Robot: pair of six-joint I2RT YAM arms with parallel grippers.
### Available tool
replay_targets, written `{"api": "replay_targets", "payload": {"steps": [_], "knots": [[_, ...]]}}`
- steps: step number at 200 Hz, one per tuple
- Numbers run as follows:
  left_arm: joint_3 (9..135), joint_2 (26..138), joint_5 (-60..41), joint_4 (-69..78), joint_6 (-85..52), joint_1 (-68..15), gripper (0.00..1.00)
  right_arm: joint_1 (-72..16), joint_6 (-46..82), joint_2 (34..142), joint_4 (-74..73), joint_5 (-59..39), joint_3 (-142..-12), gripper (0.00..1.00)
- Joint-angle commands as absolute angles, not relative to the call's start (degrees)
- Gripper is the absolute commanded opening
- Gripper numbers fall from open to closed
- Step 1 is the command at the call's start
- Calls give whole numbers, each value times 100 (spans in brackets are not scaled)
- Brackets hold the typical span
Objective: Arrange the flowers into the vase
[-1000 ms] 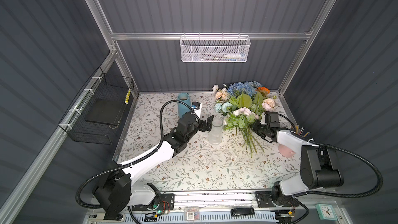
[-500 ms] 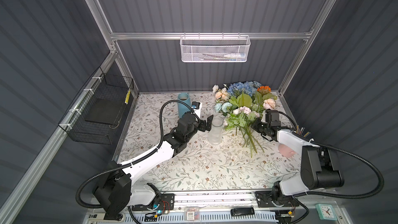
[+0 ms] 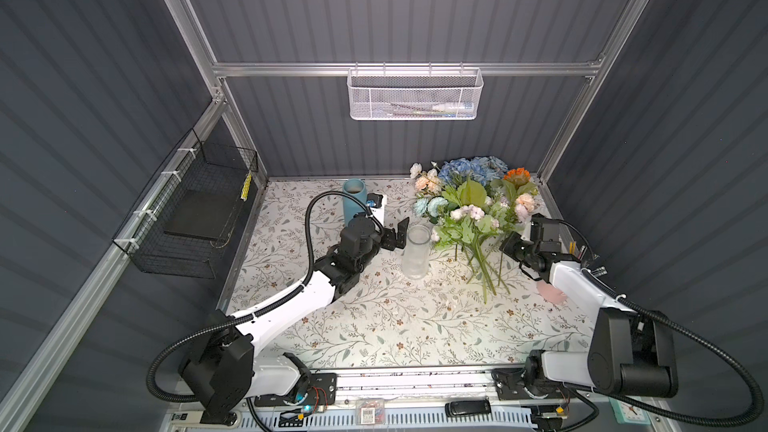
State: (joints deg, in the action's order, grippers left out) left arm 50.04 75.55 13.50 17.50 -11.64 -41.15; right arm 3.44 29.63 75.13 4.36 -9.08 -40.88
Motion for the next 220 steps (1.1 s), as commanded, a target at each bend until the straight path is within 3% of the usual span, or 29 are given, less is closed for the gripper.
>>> {"api": "replay_targets", "payload": {"steps": [1,71,119,132,144,170,186,220], "knots": [[4928,7594,1466,1930,-1187,-4052,99,423,2804,7230,446,-809,-4073,0],[4946,7629,1550,2068,-1155,-3951,99,637,2933,6630,294,-1417,-4091,0],[4892,7604,1501,2109,-1204,-3930,99,641,3070,6936,296,-1764,-3976,0],[4888,7585,1498,2091,-1204,-3929,99,642,3061,7092,472,-1863,-4031,26],[4872,7560,1499,2083,-1204,-3929,99,642,3020,7180,667,-1839,-4045,44],[4851,7539,1528,2092,-1204,-3929,99,642,2916,7104,976,-1428,-3970,60],[4856,7549,1505,2090,-1217,-3929,99,641,2924,7025,957,-1434,-3867,60],[4886,7594,1472,2091,-1248,-3927,99,633,3149,7344,528,-1865,-3703,46]]}}
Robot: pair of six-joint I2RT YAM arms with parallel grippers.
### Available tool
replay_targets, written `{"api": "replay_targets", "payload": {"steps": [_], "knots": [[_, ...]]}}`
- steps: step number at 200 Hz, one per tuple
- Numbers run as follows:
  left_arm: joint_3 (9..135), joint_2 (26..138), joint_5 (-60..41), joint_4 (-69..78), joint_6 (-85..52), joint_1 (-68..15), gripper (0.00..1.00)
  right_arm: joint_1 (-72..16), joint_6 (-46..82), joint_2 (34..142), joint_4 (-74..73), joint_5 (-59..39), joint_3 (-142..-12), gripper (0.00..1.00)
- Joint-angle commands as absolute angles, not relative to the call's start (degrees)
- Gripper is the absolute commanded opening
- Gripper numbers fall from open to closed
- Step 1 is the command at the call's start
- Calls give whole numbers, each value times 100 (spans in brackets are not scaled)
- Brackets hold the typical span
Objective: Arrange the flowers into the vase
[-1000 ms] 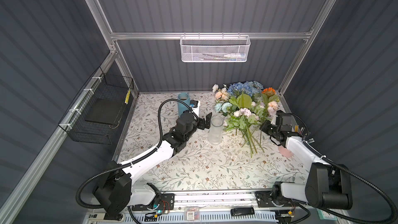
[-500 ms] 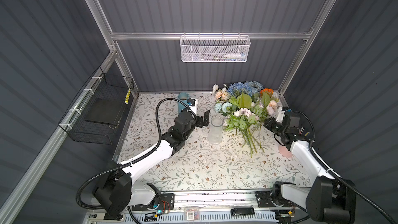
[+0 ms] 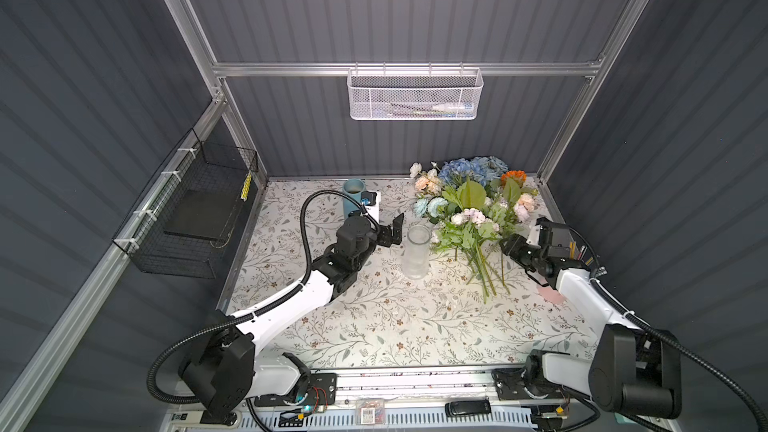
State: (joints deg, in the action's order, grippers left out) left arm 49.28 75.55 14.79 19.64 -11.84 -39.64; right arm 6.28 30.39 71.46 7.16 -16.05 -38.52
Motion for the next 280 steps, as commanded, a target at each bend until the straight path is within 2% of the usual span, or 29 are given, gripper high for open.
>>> {"api": "replay_targets", "payload": {"steps": [1,23,36,43,56,134,170,189,232,280], "knots": [[4886,7598,1470,2092,-1248,-3928,99,633,3157,7355,514,-1979,-3697,45],[4909,7596,1481,2035,-1239,-3929,99,557,3351,7654,153,-2350,-3702,41],[4913,7576,1499,2022,-1231,-3928,99,521,3395,7828,54,-2420,-3761,34],[4910,7559,1511,2007,-1231,-3926,99,519,3414,7899,37,-2430,-3801,24],[4902,7531,1549,1990,-1217,-3920,99,516,3410,7887,55,-2347,-3845,0],[4899,7499,1564,2152,-1201,-3885,99,517,3034,6189,1055,-1650,-4367,0],[4916,7402,1415,2203,-1289,-3842,99,455,2863,5695,1250,-1861,-4913,0],[4940,7307,1194,2229,-1405,-3758,99,51,2560,5577,1285,-1864,-5334,0],[4960,7251,-298,2430,-2272,-2926,99,-1546,1778,6037,1048,-1516,-6438,0],[4960,7144,-2241,2766,-2921,-2258,99,-2688,1128,7118,-129,-1641,-7186,0]]}}
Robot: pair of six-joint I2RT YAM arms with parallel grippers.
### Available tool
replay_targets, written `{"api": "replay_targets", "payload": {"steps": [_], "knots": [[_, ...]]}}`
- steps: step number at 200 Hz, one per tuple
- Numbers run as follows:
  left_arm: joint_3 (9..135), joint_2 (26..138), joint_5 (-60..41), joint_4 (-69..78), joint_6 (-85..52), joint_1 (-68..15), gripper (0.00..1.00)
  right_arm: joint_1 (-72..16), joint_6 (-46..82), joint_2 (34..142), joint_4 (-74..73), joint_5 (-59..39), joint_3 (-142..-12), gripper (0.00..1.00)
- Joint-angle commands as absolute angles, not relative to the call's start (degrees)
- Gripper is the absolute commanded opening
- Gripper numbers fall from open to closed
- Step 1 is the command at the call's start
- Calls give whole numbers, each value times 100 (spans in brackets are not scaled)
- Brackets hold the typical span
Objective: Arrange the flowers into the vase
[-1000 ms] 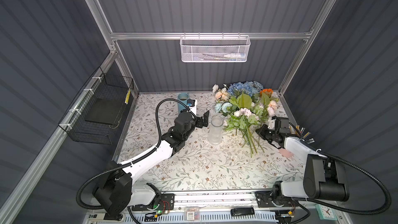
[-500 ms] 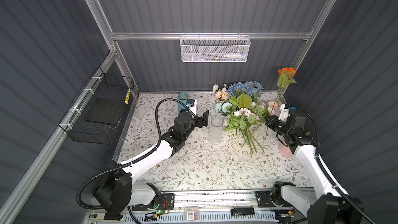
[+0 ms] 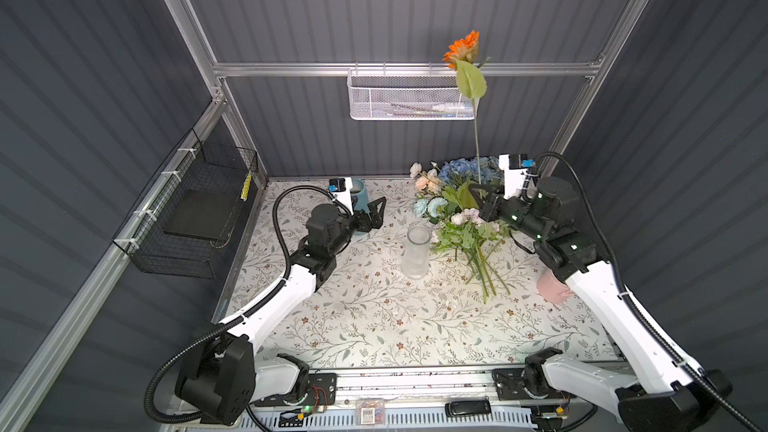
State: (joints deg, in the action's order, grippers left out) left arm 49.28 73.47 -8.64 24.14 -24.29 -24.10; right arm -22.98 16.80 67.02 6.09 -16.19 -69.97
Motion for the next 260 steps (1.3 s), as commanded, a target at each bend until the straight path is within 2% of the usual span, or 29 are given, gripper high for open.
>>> {"api": "replay_targets", "payload": {"steps": [1,57,98,126,160,191,260], "knots": [[4958,7145,-2268,2776,-2928,-2249,99,-2702,1113,7136,-161,-1647,-7192,0],[5135,7089,-3532,3213,-3295,-2127,99,-3419,520,8082,-2504,-1849,-6885,0],[5570,7549,-3800,3898,-3643,-2118,98,-3472,448,8649,-4388,-2329,-6267,0],[6018,7960,-3816,4290,-3837,-2104,94,-3573,247,8776,-5051,-2409,-5907,0],[6577,8528,-4169,4902,-4344,-2101,86,-3641,38,8790,-5080,-2374,-5745,0],[6950,8873,-4440,5157,-4601,-2101,72,-3656,-80,8806,-5081,-2326,-5636,0],[7208,8888,-4544,5195,-4649,-2100,1,-3648,-253,8833,-4961,-2255,-5590,0]]}}
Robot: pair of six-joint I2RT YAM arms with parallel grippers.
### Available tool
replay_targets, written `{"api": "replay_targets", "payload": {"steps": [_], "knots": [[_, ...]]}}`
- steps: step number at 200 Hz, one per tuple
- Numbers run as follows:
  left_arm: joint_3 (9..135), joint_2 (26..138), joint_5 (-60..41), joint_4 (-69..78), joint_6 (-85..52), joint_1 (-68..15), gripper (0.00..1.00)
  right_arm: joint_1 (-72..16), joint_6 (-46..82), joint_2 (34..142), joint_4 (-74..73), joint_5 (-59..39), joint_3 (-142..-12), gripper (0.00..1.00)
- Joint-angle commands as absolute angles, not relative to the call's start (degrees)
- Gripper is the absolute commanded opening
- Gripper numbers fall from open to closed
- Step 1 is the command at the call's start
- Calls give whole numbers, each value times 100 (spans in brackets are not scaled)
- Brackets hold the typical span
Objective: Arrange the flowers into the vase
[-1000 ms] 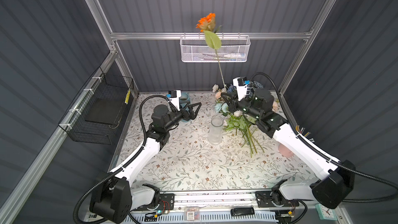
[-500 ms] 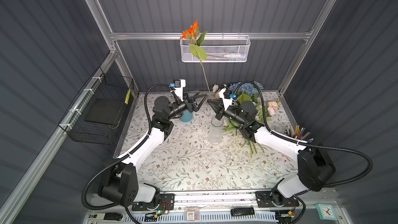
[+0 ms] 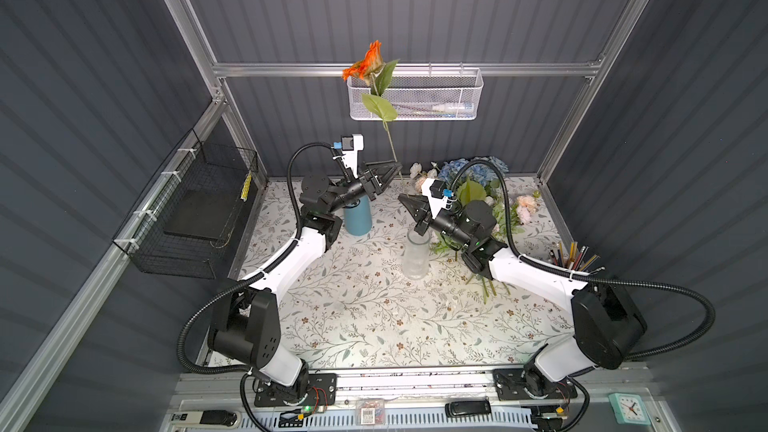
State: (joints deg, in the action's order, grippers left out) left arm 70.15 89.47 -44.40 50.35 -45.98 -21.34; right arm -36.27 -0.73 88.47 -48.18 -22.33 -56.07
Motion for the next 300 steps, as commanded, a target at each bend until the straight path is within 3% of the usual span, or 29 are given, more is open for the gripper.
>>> {"api": "replay_targets", "payload": {"steps": [1,39,46,52,60,112,153,204,248,300], "knots": [[7208,8883,-4544,5190,-4649,-2100,0,-3652,-250,8833,-4959,-2252,-5594,0],[6892,8488,-4160,4809,-3957,-2100,0,-3650,-121,8747,-5015,-2196,-5560,0],[6810,8374,-4018,4651,-3728,-2098,0,-3651,-69,8720,-5088,-2160,-5511,17],[6760,8263,-3911,4504,-3519,-2109,0,-3652,-33,8668,-5149,-2138,-5458,38],[6690,8144,-3746,4326,-3265,-2114,0,-3649,-1,8600,-5233,-2115,-5375,53],[6364,7827,-3086,4152,-2624,-2169,0,-3625,187,7681,-5250,-1557,-4612,98],[6337,7948,-3022,3964,-2479,-2306,0,-3568,50,6665,-3805,-725,-4260,99],[6210,8067,-2946,3667,-2345,-2628,0,-3386,307,5709,-2209,1156,-4080,99],[6045,8137,-2328,2820,-1562,-3131,0,-2967,585,5410,-1363,1215,-4064,99],[5388,8353,-1732,3092,-1296,-3385,0,-2846,778,5447,-1289,1681,-3875,99]]}}
